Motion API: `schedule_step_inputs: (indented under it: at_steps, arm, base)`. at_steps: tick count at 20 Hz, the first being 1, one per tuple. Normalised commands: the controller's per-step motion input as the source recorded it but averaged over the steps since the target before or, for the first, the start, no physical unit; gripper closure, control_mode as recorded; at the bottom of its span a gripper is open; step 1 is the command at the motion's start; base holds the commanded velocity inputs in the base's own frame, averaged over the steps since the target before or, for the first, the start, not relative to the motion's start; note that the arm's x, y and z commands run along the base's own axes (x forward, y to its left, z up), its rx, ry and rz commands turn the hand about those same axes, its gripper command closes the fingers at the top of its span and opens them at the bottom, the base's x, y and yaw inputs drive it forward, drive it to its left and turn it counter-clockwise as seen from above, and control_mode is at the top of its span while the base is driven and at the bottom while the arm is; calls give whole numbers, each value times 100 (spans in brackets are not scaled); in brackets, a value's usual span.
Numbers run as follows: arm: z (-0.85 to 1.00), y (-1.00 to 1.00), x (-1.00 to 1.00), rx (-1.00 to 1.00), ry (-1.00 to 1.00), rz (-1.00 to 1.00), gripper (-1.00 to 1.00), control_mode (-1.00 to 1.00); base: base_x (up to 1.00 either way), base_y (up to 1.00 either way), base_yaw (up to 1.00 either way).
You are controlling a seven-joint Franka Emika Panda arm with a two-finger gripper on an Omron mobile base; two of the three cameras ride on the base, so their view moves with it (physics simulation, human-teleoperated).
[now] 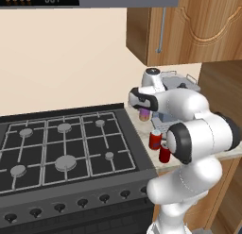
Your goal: Four empty soda cans are scattered around the kitchen. Gather all the cans and cluster them next to the stove for recycling.
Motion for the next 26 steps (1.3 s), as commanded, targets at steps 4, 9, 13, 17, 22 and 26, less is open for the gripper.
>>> schedule_step_inputs:
  at_steps: [4,9,13,17,22,26]
  arm:
    - [-5,0,5,0,0,-14,100,-100]
    - [-1,0,3,0,1,-18,100,-100]
    - [0,0,1,4,7,-16,100,-100]
    - [-8,0,0,2,8,-16,100,-100]
    - [-15,0,0,0,3,-17,100,-100]
    - [-12,0,2,0,2,-18,100,-100]
  base:
    - [0,0,0]
    - [0,0,0]
    - [0,0,0]
    - [0,0,0]
    - [0,0,0]
    - [0,0,0]
